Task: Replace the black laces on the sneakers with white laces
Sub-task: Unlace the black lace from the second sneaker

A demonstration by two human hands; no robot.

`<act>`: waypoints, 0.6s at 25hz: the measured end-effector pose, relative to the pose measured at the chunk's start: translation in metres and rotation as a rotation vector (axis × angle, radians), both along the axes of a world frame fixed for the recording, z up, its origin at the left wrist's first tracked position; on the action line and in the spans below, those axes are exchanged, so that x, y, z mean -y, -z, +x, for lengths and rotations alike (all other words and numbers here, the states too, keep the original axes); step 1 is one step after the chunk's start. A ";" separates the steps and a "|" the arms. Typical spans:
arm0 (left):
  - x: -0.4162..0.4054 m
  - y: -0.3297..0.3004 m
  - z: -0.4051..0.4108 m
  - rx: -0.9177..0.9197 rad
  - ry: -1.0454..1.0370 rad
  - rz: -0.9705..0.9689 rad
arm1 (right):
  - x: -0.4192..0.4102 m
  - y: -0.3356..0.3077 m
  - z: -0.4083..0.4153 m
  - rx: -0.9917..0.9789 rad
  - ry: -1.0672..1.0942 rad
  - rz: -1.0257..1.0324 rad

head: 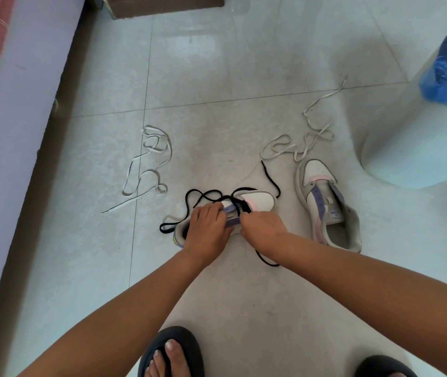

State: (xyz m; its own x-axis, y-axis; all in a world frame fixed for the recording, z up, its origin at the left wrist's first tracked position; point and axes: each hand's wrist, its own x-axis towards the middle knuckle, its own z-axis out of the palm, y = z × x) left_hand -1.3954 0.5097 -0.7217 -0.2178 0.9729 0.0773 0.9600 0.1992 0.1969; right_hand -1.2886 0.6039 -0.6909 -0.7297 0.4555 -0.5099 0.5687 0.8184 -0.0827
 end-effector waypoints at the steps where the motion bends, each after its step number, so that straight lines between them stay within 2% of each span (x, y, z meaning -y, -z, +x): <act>1: 0.000 -0.001 0.000 -0.008 -0.007 -0.025 | 0.001 -0.001 0.005 0.012 -0.025 -0.026; 3: -0.001 -0.002 0.000 -0.023 -0.021 -0.080 | 0.006 0.003 0.028 0.163 -0.221 -0.139; 5: -0.001 -0.001 0.000 -0.015 -0.030 -0.110 | 0.020 0.009 0.060 0.448 -0.489 -0.158; 6: -0.001 0.000 0.000 -0.009 -0.033 -0.123 | 0.025 0.012 0.073 0.572 -0.562 -0.135; 7: 0.000 0.000 0.000 -0.006 -0.032 -0.127 | 0.027 0.015 0.078 0.610 -0.549 -0.119; 9: -0.001 -0.003 0.000 -0.001 -0.023 -0.116 | 0.016 0.012 0.065 0.448 -0.350 -0.115; 12: -0.002 -0.006 0.002 -0.007 -0.010 -0.096 | -0.007 0.003 0.026 0.016 0.014 -0.052; 13: -0.002 -0.007 0.002 -0.003 -0.004 -0.085 | -0.010 0.002 0.015 -0.036 0.067 -0.047; 15: -0.001 -0.007 0.002 0.010 0.005 -0.079 | -0.009 0.000 0.004 -0.016 0.091 -0.058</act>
State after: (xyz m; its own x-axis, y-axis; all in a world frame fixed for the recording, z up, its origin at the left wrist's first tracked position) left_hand -1.3935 0.5110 -0.7144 -0.2131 0.9770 -0.0017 0.9592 0.2096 0.1899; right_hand -1.2847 0.6126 -0.6914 -0.6949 0.4904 -0.5259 0.6389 0.7567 -0.1386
